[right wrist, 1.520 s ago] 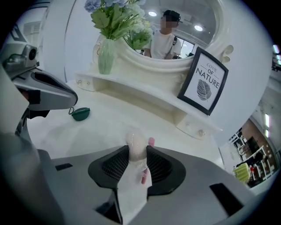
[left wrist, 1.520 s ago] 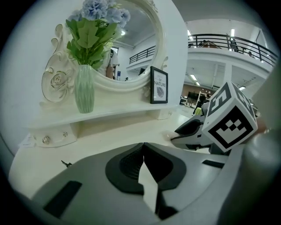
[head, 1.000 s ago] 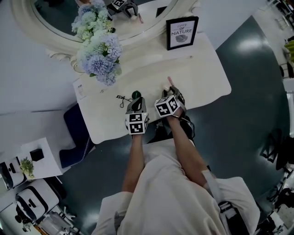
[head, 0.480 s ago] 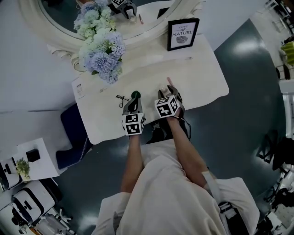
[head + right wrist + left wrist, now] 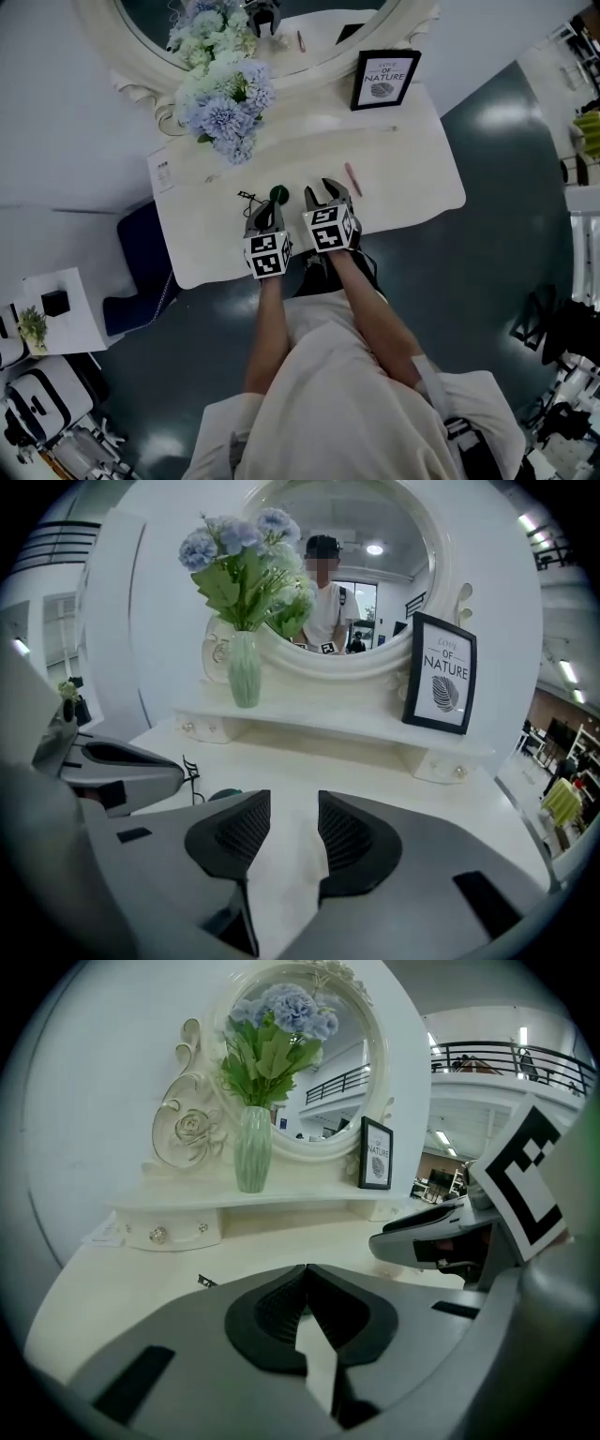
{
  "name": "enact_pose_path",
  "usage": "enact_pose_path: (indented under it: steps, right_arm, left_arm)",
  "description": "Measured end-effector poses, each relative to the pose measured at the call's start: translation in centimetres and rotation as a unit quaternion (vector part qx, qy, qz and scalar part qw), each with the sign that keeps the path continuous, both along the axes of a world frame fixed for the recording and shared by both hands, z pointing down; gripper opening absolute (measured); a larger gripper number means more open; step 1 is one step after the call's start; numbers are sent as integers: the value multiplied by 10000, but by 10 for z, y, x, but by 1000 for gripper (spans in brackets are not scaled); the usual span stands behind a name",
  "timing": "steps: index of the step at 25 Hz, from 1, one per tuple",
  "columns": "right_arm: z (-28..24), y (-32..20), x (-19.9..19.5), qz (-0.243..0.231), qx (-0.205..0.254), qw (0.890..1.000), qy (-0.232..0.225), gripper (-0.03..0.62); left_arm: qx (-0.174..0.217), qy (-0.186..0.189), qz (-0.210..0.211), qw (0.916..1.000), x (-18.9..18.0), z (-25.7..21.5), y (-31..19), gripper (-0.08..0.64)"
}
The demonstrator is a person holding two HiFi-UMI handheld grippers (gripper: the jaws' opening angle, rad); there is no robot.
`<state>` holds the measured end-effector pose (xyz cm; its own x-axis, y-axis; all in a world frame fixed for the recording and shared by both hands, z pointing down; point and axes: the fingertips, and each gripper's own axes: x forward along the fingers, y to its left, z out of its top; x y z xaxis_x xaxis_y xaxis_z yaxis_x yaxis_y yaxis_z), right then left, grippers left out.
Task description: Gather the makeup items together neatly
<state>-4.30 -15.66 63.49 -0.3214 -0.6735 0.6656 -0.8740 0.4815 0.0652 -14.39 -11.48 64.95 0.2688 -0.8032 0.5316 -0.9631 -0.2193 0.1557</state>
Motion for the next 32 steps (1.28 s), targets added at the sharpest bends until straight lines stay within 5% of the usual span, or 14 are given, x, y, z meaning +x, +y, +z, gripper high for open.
enact_pose_path:
  steps: [7,15,24,32]
  right_arm:
    - [17,22,-46,-432,-311,9980,-350,176]
    - [30,19,-77,-394,-521,9956,-666,163]
    - [65,7,-95,205,-1085,9888,-1007,149]
    - [71,3,-97,192,-1082,9931,-413,83]
  left_arm:
    - [-3,25,-350,9994,-21,0,7,15]
    - [12,-57,-550,9985,-48,-1,12,15]
    - [-65,-323,-246,9992,-68,1,4,15]
    - [-103,-412,-179,9989,-87,4,0,15]
